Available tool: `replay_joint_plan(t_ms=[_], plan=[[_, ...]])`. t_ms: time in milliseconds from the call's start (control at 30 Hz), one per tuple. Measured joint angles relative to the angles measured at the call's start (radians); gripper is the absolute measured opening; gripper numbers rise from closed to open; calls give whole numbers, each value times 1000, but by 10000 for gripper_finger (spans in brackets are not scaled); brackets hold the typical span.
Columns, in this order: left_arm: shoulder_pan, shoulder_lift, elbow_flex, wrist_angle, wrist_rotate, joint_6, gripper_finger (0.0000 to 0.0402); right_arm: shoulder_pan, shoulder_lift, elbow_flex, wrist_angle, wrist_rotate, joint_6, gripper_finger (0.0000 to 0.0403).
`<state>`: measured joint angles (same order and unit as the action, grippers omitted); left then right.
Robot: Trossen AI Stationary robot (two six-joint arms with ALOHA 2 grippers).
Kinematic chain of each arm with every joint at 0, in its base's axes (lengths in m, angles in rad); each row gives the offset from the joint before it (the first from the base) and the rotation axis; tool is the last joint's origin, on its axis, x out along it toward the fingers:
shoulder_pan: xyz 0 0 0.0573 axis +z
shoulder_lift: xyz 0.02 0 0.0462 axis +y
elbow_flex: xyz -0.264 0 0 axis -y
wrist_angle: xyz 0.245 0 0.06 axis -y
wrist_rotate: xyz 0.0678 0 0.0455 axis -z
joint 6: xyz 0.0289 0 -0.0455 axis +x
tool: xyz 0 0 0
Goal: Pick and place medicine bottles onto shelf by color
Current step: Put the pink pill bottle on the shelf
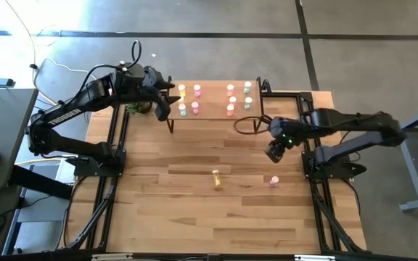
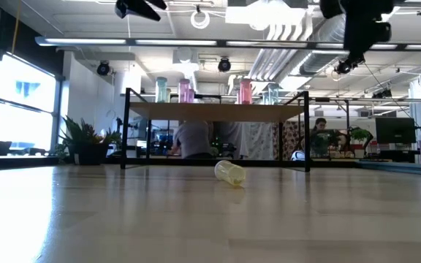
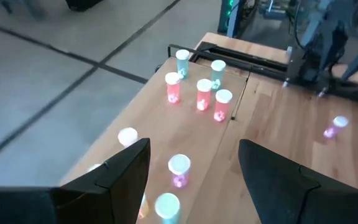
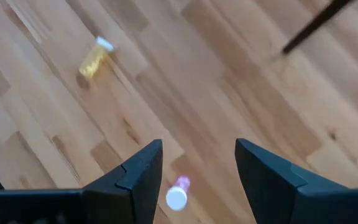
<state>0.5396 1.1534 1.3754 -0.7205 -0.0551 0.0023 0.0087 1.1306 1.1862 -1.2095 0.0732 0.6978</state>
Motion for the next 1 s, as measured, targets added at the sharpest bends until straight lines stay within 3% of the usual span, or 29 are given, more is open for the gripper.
replay_joint_plan(t_ms=[233, 500, 667, 1000], plan=[[-16, 0, 0, -26, 50, -160, 236, 78, -51, -128, 1, -20, 93, 198], [-115, 0, 0, -32, 43, -219, 236, 170, -53, -280, 70, -114, 202, 252], [-167, 0, 0, -32, 40, -235, 236, 211, -53, -374, 171, -161, 284, 265], [-236, 0, 0, -32, -60, -236, 236, 274, -52, -519, 363, -164, 403, 265]])
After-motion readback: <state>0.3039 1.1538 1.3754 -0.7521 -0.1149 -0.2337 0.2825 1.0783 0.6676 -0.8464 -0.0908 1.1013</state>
